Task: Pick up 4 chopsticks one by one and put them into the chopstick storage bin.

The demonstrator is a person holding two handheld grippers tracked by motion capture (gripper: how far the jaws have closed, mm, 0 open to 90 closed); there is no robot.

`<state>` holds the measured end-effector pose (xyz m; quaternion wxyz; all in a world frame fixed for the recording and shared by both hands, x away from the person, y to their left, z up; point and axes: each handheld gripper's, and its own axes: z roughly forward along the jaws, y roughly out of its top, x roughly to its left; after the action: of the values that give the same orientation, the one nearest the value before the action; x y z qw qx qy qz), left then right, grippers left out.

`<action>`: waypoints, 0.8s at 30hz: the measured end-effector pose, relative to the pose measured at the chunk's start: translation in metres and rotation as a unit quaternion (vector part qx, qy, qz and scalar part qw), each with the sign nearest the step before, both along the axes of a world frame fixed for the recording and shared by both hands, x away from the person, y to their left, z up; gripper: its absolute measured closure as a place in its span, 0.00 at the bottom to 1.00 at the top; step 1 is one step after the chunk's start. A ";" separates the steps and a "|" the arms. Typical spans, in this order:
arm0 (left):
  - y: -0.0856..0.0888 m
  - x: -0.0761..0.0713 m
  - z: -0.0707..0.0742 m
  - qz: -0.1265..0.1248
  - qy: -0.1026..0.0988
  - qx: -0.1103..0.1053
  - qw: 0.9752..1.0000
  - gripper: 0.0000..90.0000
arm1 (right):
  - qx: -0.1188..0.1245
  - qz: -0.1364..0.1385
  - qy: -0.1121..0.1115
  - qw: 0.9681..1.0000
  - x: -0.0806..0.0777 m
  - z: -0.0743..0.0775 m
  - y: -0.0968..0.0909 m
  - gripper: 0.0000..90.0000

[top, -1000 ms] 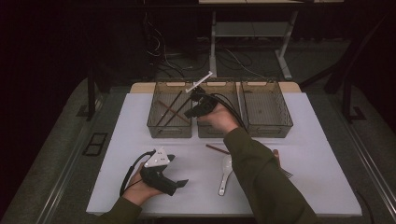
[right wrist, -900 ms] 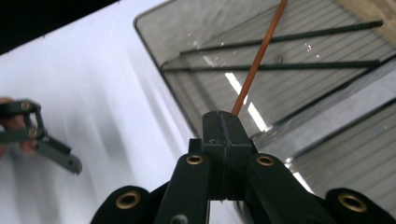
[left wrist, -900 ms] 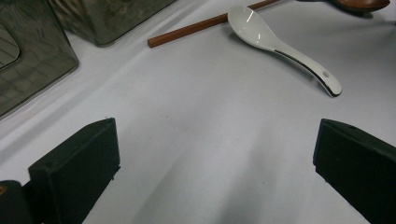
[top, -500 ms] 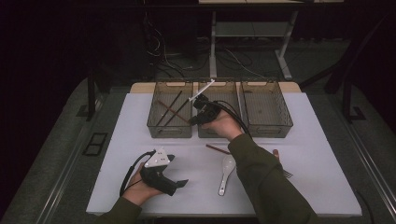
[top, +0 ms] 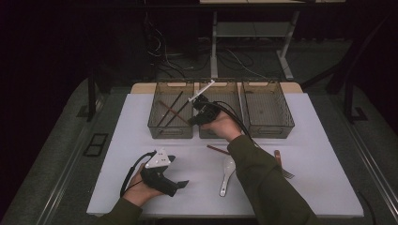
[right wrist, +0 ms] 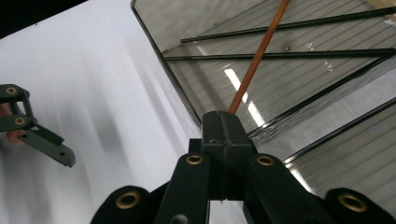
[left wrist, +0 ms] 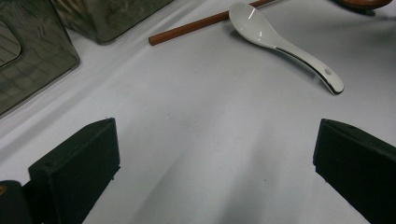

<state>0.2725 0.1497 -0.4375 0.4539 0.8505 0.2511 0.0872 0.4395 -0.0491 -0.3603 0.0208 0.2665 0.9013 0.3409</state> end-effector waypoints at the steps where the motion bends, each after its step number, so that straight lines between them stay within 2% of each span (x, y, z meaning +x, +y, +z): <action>1: 0.000 0.000 0.000 0.000 0.000 0.000 1.000 0.00 | 0.000 0.000 0.000 1.000 -0.001 0.000 0.000 0.99; 8: 0.000 0.000 0.000 0.000 -0.001 -0.001 1.000 0.00 | -0.005 -0.004 0.003 1.000 0.002 -0.005 0.004 0.99; 14: 0.001 0.000 0.000 0.001 -0.001 0.001 1.000 0.00 | 0.002 -0.005 0.003 1.000 0.002 -0.003 0.000 0.99; 17: 0.001 0.000 0.000 0.001 -0.002 0.003 1.000 0.00 | 0.014 -0.002 0.002 1.000 -0.001 0.002 -0.006 0.99; 19: 0.002 0.000 0.000 -0.001 -0.003 0.006 1.000 0.00 | 0.027 0.000 0.001 1.000 -0.005 0.006 -0.015 0.91; 21: 0.002 0.000 0.000 -0.001 -0.002 0.006 1.000 0.00 | 0.030 0.002 0.000 1.000 -0.006 0.007 -0.018 0.88; 24: 0.003 0.000 -0.001 0.003 0.001 0.002 1.000 0.00 | 0.041 0.006 -0.007 0.999 -0.012 0.009 -0.028 0.77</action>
<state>0.2723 0.1525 -0.4382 0.4517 0.8507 0.2539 0.0882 0.4279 -0.0771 -0.3511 0.0144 0.2592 0.8879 0.3797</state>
